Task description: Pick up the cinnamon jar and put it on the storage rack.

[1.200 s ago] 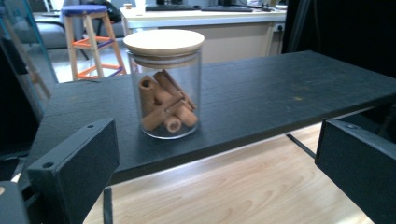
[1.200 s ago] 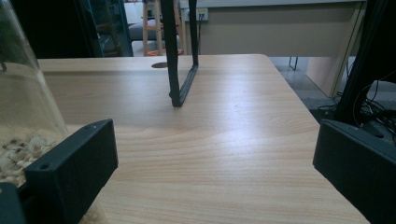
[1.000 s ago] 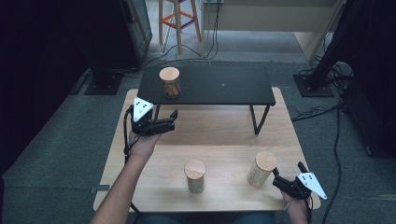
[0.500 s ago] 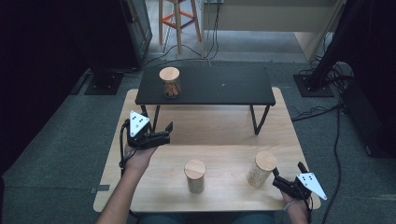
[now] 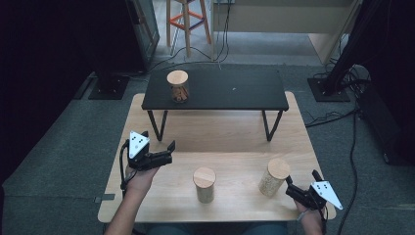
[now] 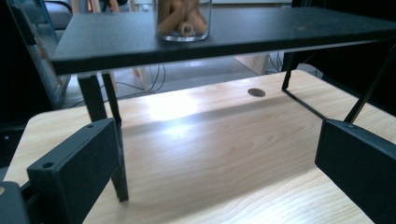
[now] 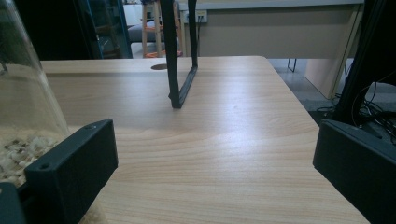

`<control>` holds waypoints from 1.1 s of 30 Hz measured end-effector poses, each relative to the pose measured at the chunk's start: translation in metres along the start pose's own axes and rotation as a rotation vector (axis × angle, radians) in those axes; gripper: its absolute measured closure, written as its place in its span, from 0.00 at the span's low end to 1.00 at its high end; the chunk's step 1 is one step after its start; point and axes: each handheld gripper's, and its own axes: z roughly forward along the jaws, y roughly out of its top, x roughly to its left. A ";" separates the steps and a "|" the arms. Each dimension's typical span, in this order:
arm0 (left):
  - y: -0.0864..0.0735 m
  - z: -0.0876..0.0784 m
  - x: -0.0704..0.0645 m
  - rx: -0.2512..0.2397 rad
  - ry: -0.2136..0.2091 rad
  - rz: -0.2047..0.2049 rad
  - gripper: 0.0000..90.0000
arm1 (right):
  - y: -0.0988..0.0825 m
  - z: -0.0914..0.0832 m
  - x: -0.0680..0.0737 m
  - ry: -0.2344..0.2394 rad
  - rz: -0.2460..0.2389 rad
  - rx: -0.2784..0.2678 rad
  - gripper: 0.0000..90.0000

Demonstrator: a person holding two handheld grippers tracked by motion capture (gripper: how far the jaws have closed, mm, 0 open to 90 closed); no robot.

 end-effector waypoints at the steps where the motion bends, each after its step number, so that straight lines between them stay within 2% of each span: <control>1: -0.003 0.000 0.000 0.003 0.005 -0.002 0.00 | 0.000 0.000 0.000 0.000 0.000 0.000 0.00; 3: -0.011 -0.001 -0.001 -0.004 0.017 0.003 0.00 | 0.000 0.000 0.000 0.000 0.000 -0.001 0.00; 5: -0.018 -0.001 0.001 -0.009 0.010 -0.007 0.00 | 0.000 0.000 0.000 0.001 0.001 0.000 0.00; 9: -0.025 0.001 0.002 0.016 0.005 -0.019 0.00 | 0.000 0.000 0.000 0.000 0.003 0.001 0.00; 17: -0.040 -0.002 0.007 0.010 0.001 -0.039 0.00 | -0.001 -0.001 0.002 -0.006 -0.004 -0.008 0.00; 25: -0.064 -0.001 0.011 0.011 0.005 -0.052 0.00 | 0.000 0.000 0.002 -0.004 -0.010 -0.002 0.00; 27: -0.071 0.000 0.012 0.006 0.001 -0.068 0.00 | 0.000 0.000 0.001 -0.003 -0.009 -0.002 0.00; 33: -0.082 0.004 0.012 0.023 0.002 -0.056 0.00 | -0.001 0.000 0.002 -0.004 -0.010 -0.006 0.00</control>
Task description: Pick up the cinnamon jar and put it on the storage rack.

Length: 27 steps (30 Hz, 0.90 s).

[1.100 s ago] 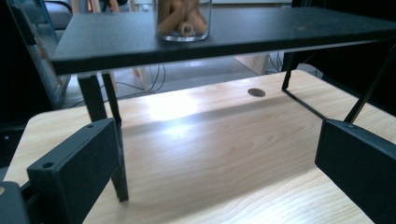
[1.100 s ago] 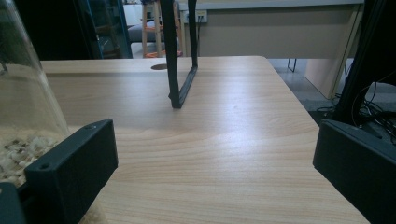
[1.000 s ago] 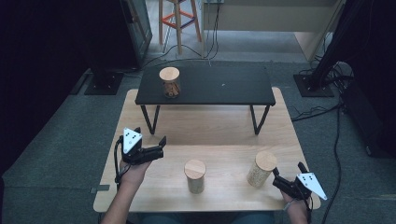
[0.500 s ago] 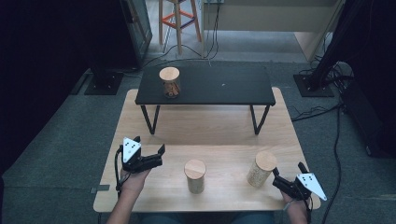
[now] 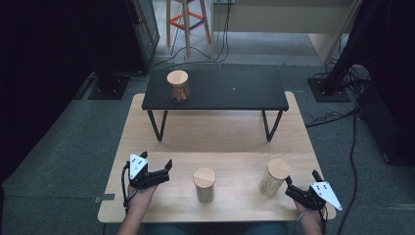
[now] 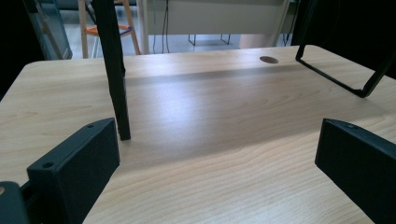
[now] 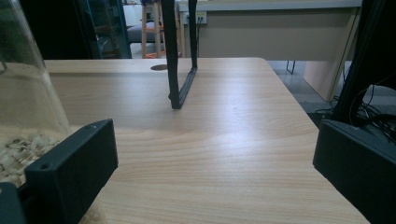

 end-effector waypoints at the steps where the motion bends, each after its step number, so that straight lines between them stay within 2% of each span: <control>1: -0.002 0.001 0.000 0.004 0.001 -0.001 0.00 | 0.000 0.000 0.000 0.000 0.000 -0.001 0.00; 5: -0.010 0.003 -0.004 0.023 0.034 0.006 0.00 | 0.000 0.000 0.000 0.000 -0.003 -0.001 0.00; 9: -0.018 0.005 -0.003 0.041 0.047 0.002 0.00 | 0.000 0.000 0.000 0.000 -0.007 0.000 0.00; 20: -0.037 0.007 0.000 0.060 0.021 -0.006 0.00 | 0.000 0.000 0.001 -0.002 -0.008 0.001 0.00; 27: -0.045 0.006 0.000 0.058 0.020 -0.022 0.00 | 0.000 0.000 0.001 -0.003 -0.009 0.001 0.00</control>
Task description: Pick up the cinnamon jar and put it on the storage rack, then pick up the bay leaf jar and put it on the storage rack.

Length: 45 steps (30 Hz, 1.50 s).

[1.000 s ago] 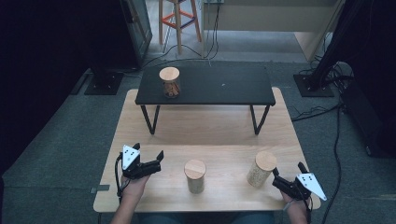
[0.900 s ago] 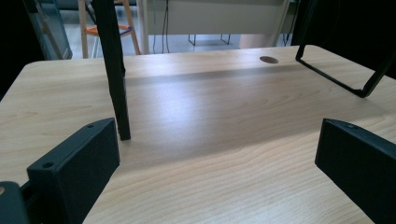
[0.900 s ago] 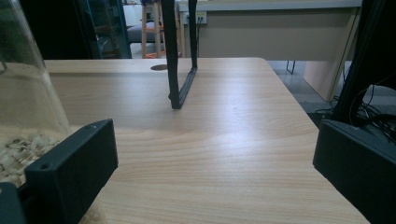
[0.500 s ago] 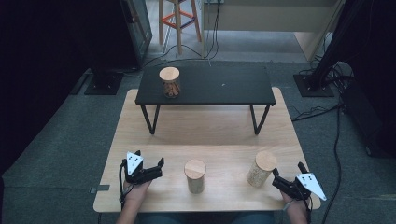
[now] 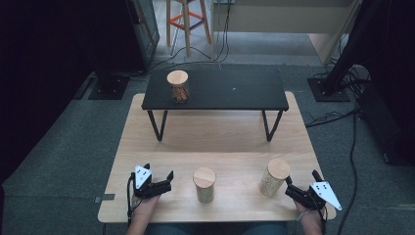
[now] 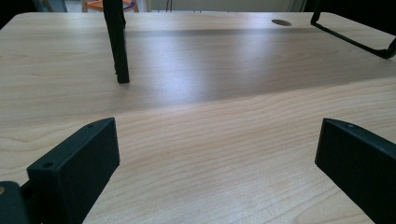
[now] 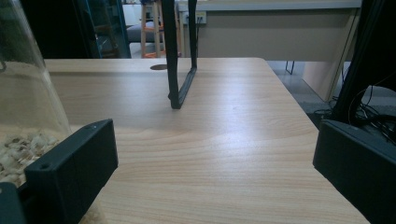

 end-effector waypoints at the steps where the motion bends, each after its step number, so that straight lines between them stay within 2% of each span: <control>1: -0.002 0.000 0.000 -0.003 -0.001 -0.004 0.00 | 0.000 0.000 0.000 0.000 0.000 0.000 0.00; 6: -0.005 0.001 0.002 -0.007 -0.013 -0.005 0.00 | 0.000 0.000 0.000 0.002 0.001 -0.001 0.00; 12: -0.004 0.002 0.000 0.004 -0.003 0.003 0.00 | -0.001 0.000 0.000 0.003 0.002 -0.003 0.00; 19: -0.007 0.001 -0.001 -0.012 -0.003 0.009 0.00 | -0.002 -0.001 -0.001 0.007 0.001 -0.008 0.00; 26: -0.006 0.001 -0.001 -0.007 -0.005 0.014 0.00 | -0.001 -0.004 -0.004 0.012 0.022 -0.016 0.00; 29: -0.006 0.001 0.000 -0.009 -0.004 0.009 0.00 | 0.005 -0.009 -0.007 0.024 0.041 -0.014 0.00; 31: -0.006 0.002 -0.001 -0.007 -0.003 0.010 0.00 | 0.008 -0.013 -0.007 0.023 0.032 -0.020 0.00; 36: -0.005 0.002 -0.002 0.001 -0.002 0.017 0.00 | 0.019 -0.018 -0.014 0.068 0.043 0.000 0.00; 45: -0.005 0.003 -0.004 0.002 0.004 0.028 0.00 | 0.030 -0.032 -0.013 0.087 0.054 0.011 0.00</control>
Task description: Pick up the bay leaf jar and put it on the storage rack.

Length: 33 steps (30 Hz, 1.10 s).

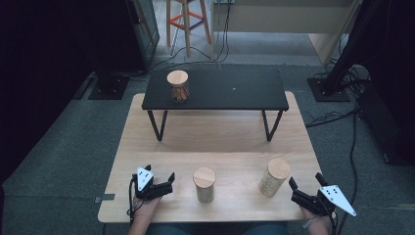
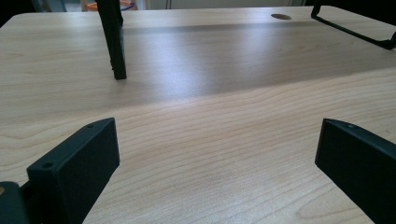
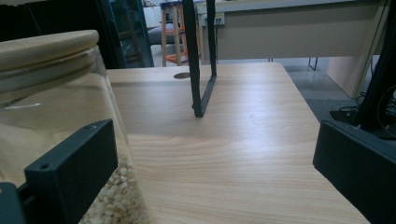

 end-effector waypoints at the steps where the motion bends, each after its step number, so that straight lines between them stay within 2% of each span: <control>1: 0.000 0.000 0.001 0.002 -0.003 -0.006 0.00 | 0.001 -0.001 0.000 0.003 -0.001 0.001 0.00; 9: 0.001 0.000 0.001 0.004 -0.007 -0.003 0.00 | 0.017 -0.016 0.008 0.046 -0.020 0.015 0.00; 13: 0.000 0.000 0.002 0.001 -0.010 -0.009 0.00 | 0.021 -0.026 0.013 0.085 -0.027 -0.016 0.00; 16: 0.000 0.000 0.002 -0.001 -0.007 -0.011 0.00 | 0.023 -0.032 0.015 0.111 -0.014 -0.034 0.00; 26: 0.000 0.000 0.000 0.001 0.002 -0.002 0.00 | 0.027 -0.050 0.037 0.161 -0.037 -0.072 0.00; 33: 0.000 0.001 0.000 0.003 0.002 0.000 0.00 | 0.035 -0.058 0.057 0.189 -0.056 -0.064 0.00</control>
